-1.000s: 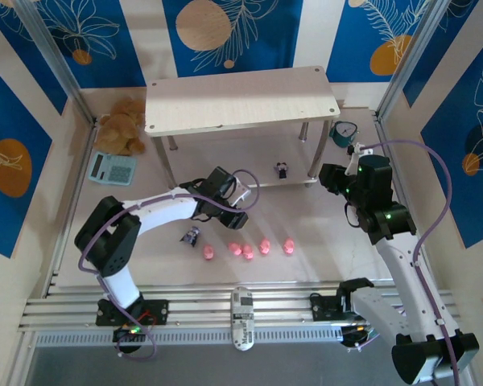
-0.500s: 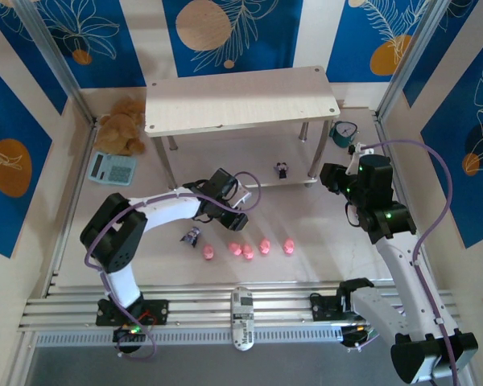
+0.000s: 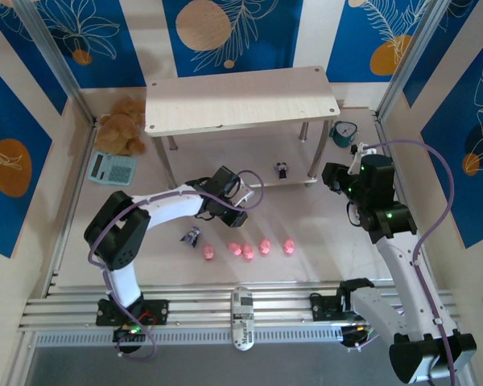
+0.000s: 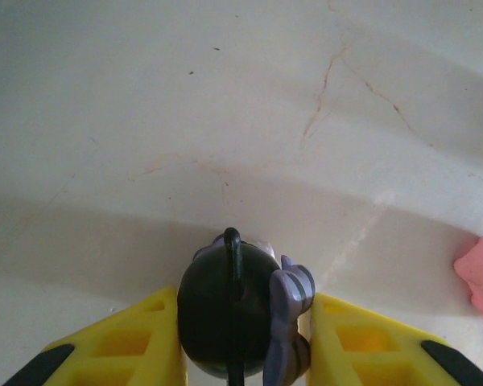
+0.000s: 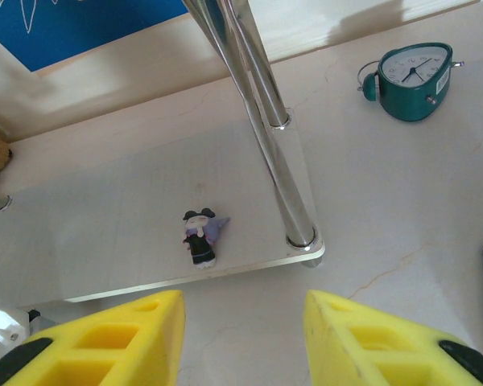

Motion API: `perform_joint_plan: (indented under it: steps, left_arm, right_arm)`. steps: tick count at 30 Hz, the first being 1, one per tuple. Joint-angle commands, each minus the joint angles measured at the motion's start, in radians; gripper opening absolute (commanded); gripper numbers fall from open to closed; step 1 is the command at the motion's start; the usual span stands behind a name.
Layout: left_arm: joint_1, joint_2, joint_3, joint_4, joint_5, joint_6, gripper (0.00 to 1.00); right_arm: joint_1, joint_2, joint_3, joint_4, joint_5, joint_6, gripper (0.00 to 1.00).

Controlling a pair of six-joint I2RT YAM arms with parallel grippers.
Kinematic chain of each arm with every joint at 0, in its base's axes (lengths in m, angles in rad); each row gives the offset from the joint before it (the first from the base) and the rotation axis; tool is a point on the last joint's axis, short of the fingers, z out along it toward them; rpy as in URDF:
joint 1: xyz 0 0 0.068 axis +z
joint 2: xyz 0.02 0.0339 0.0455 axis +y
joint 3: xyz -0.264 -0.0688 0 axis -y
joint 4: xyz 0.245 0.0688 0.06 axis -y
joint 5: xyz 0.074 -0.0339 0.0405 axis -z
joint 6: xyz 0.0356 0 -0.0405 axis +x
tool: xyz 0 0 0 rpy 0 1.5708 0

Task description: Place and organize the plastic toys onto the shelf

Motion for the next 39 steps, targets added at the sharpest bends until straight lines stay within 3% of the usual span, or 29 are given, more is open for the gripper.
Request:
perform_joint_plan:
  steps: [1,9,27,39]
  left_arm:
    - [-0.010,-0.056,-0.014,0.009,-0.083,0.023,0.31]
    - [-0.009,-0.110,0.095,-0.038,-0.199,0.118,0.30]
    - [0.016,0.070,0.401,-0.095,-0.234,0.284,0.35]
    - [0.024,0.111,0.403,-0.089,-0.278,0.347,0.37]
  right_arm:
    - [-0.006,-0.012,-0.008,-0.007,0.006,-0.002,0.44]
    - [-0.007,-0.003,-0.007,0.003,-0.010,0.003,0.44]
    - [-0.004,0.007,0.003,-0.002,-0.013,-0.003,0.44]
    - [-0.004,0.006,-0.010,0.001,-0.016,-0.003,0.44]
